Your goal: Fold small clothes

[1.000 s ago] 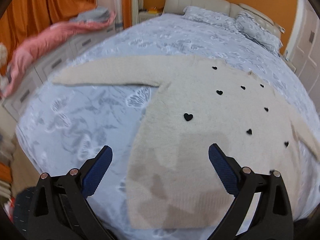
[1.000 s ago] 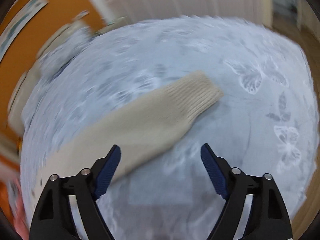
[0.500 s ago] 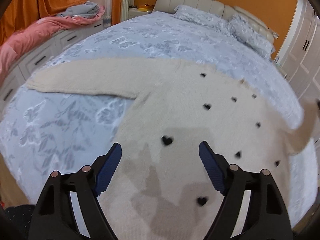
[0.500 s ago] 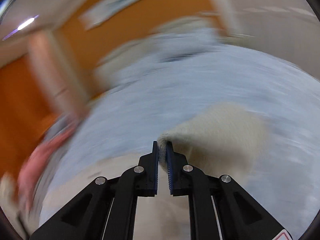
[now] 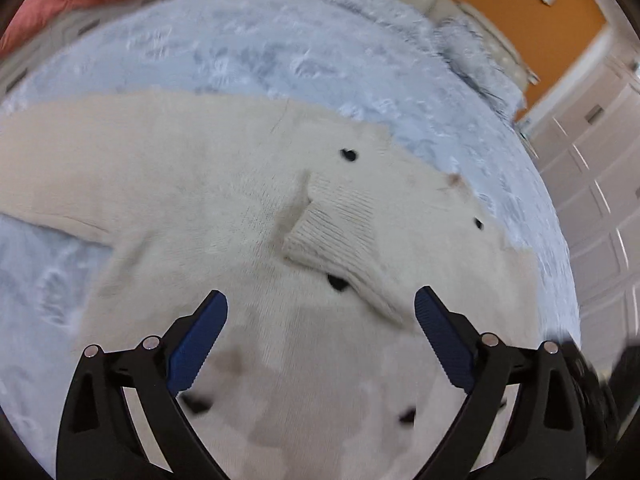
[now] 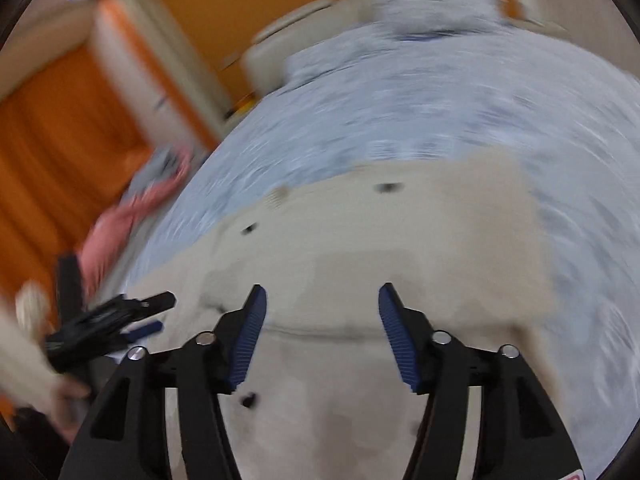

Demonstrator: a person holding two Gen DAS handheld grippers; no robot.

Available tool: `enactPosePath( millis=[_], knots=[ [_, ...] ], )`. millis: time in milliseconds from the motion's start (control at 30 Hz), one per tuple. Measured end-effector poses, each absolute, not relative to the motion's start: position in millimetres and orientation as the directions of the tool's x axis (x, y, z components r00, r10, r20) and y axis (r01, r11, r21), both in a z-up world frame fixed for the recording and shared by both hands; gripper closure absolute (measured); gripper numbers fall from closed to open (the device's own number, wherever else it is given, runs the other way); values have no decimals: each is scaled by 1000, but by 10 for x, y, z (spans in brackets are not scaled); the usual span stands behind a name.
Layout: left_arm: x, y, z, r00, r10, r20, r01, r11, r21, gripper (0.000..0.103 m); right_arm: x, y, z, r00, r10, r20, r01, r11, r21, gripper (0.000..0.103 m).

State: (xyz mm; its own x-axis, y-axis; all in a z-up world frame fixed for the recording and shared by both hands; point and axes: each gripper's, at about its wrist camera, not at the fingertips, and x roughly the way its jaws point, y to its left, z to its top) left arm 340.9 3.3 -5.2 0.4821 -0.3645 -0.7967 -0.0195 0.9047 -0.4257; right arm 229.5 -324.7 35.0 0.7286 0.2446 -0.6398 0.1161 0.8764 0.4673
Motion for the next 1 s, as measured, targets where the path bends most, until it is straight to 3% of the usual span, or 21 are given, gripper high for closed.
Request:
enactPosePath(
  millis=[133, 200, 267, 333, 367, 400, 433, 600, 667, 767, 900, 1000],
  knots=[
    [3713, -71, -286, 441, -417, -795, -87, 861, -500, 21, 2138, -3822, 67, 685, 192, -702, 275, 825, 494, 44],
    [3800, -156, -361, 413, -427, -805, -111, 853, -510, 40, 2165, -3921, -112, 660, 211, -721, 324, 786, 527, 44],
    [3863, -229, -435, 384, -438, -813, -124, 848, -516, 74, 2278, -3947, -255, 648, 247, -721, 354, 740, 572, 44],
    [3924, -303, -410, 378, -457, -805, -94, 846, -525, 91, 2379, -3926, -305, 647, 250, -720, 366, 727, 581, 46],
    [3943, -313, -356, 393, -456, -799, -81, 848, -523, 92, 2397, -3925, -291, 651, 246, -719, 362, 731, 578, 60],
    [3952, -309, -293, 412, -454, -790, -67, 850, -523, 93, 2467, -3912, -231, 660, 222, -718, 357, 748, 559, 89],
    [3971, -305, -102, 455, -465, -760, -31, 845, -535, 93, 2509, -3897, -127, 671, 195, -716, 352, 766, 538, 93],
    [3858, -140, 518, 602, -468, -647, 85, 843, -531, 93, 2397, -3779, 494, 816, 191, -546, 199, 794, 575, 94],
    [3866, -76, 322, 578, -428, -695, 59, 871, -488, 93, 2490, -3710, 262, 752, 193, -631, 219, 829, 514, 95],
    [3914, -18, -388, 439, -336, -833, -39, 920, -391, 93, 2599, -3680, -430, 578, 177, -796, 322, 848, 422, 96],
    [3789, 8, -495, 466, -337, -818, -28, 918, -395, 93, 2429, -3715, -296, 652, 174, -738, 313, 824, 471, 97],
    [3805, -4, -499, 460, -336, -822, -28, 920, -392, 92, 2409, -3738, -194, 667, 138, -732, 292, 856, 427, 97]
  ],
)
